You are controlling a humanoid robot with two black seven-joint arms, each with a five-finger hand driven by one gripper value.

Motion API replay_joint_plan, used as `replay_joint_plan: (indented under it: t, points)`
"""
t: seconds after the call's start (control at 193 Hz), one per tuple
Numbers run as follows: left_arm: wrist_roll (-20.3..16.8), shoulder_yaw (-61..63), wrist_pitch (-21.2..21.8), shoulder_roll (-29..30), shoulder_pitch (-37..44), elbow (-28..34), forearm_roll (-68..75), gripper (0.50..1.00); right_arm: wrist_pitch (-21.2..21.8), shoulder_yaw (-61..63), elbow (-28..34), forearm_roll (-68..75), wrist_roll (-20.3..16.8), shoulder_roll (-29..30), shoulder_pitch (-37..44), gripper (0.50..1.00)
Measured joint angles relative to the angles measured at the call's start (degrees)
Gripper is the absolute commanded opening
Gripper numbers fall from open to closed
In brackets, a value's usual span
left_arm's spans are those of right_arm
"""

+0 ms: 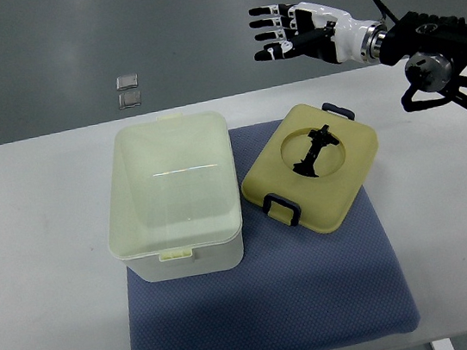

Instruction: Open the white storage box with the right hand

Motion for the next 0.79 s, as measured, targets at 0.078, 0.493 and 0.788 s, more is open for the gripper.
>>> replay_joint_plan:
  t: [0.078,0.493,0.788]
  points:
    - [0.0,0.0,0.0,0.0,0.01,0.0,0.0,1.0,-0.28,2.32,-0.1,5.17,-1.56,0.6,-1.54,0.915]
    - [0.0,0.01,0.0,0.0,0.01,0.0,0.0,1.0,-2.1,7.25,-0.2,10.83,-2.44,2.94,-5.88,0.924]
    - [0.0,0.01,0.0,0.0,0.01,0.0,0.0,1.0,-1.58,7.33,-0.15,9.95,-2.38,2.87,-7.59,0.924]
